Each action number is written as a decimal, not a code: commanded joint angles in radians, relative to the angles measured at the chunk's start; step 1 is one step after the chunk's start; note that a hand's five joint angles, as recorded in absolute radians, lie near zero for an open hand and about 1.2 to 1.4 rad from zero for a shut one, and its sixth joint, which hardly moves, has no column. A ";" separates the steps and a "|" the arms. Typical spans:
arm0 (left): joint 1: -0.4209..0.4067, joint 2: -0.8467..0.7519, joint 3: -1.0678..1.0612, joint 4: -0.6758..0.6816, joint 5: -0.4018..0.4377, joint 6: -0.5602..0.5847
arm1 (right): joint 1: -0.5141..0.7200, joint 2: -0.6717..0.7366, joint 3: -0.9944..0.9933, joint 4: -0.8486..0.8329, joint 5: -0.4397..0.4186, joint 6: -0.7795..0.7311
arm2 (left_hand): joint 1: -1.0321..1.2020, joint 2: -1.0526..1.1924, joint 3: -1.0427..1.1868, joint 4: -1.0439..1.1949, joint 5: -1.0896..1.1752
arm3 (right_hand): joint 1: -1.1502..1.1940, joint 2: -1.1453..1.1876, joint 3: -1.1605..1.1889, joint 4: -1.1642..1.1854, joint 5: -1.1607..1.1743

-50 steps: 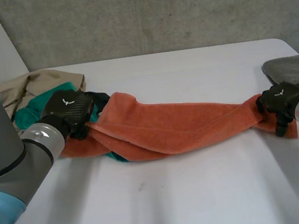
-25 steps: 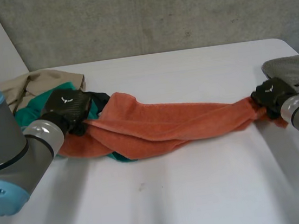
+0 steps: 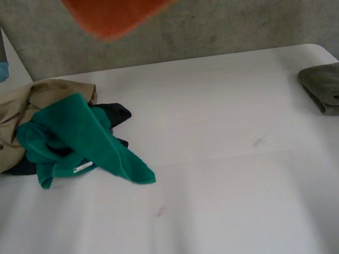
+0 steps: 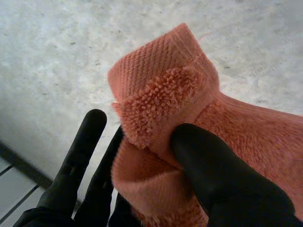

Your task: Fold the laundry.

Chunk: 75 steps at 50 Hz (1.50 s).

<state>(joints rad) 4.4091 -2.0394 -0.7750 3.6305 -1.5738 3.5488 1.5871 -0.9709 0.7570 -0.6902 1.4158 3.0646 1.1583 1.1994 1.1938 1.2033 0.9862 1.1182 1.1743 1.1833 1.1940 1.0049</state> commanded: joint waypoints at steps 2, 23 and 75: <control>-0.014 0.053 -0.348 0.005 0.064 -0.011 | 0.014 0.007 0.135 0.260 -0.158 -0.021 | 0.238 0.197 0.202 0.193 0.236 | 0.278 0.222 0.213 0.202 0.217; -0.063 0.022 -0.911 -0.038 0.069 0.068 | -0.027 0.078 0.556 0.772 -0.193 -0.445 | 0.238 0.197 0.202 0.193 0.236 | 0.278 0.222 0.213 0.202 0.217; -0.027 0.619 -0.621 -0.670 0.097 0.048 | -0.096 -0.546 0.438 1.055 -0.258 -0.564 | 0.238 0.197 0.202 0.193 0.236 | 0.278 0.222 0.213 0.202 0.217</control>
<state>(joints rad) 4.3648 -1.4962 -1.5565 3.1908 -1.4910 3.5868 1.5294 -1.4741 1.3163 0.1294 1.1778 2.6024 1.1583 1.2005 1.1939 1.2033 0.9961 1.1329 1.1791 1.1858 1.1949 0.9906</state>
